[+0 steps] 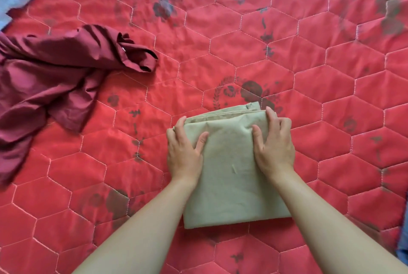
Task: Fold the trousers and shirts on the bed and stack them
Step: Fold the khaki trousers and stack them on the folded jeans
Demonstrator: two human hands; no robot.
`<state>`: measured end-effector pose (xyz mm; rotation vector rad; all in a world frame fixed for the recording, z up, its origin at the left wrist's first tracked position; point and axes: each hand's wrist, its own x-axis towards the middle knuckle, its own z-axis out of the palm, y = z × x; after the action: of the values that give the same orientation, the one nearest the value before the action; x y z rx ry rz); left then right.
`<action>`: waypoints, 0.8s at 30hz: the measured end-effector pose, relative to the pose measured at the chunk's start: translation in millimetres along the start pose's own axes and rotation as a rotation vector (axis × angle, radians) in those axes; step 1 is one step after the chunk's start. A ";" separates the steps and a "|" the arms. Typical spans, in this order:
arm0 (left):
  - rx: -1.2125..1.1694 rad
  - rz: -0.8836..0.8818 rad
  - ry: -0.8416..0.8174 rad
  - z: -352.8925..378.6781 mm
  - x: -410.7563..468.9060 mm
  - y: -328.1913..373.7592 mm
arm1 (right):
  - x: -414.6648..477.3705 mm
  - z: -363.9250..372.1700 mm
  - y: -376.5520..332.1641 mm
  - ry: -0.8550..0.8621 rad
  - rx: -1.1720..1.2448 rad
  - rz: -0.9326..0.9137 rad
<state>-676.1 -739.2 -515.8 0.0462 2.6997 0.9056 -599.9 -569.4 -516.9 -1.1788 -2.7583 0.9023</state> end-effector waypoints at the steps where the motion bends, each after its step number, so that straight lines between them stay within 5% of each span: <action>1: 0.055 -0.016 0.006 4.1 1.0 -3.2 | -1.0 5.3 1.1 -0.008 -0.028 -0.005; 10: 0.072 -0.125 0.065 18.7 -3.6 -11.1 | -13.7 13.8 3.3 -0.042 -0.022 0.037; 24: 0.063 -0.191 -0.175 5.3 -36.4 -11.6 | -49.4 -0.3 33.5 -0.167 0.145 0.091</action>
<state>-639.1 -749.9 -517.1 -0.1116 2.5185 0.7250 -542.3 -583.6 -523.4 -1.2677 -2.7238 1.2420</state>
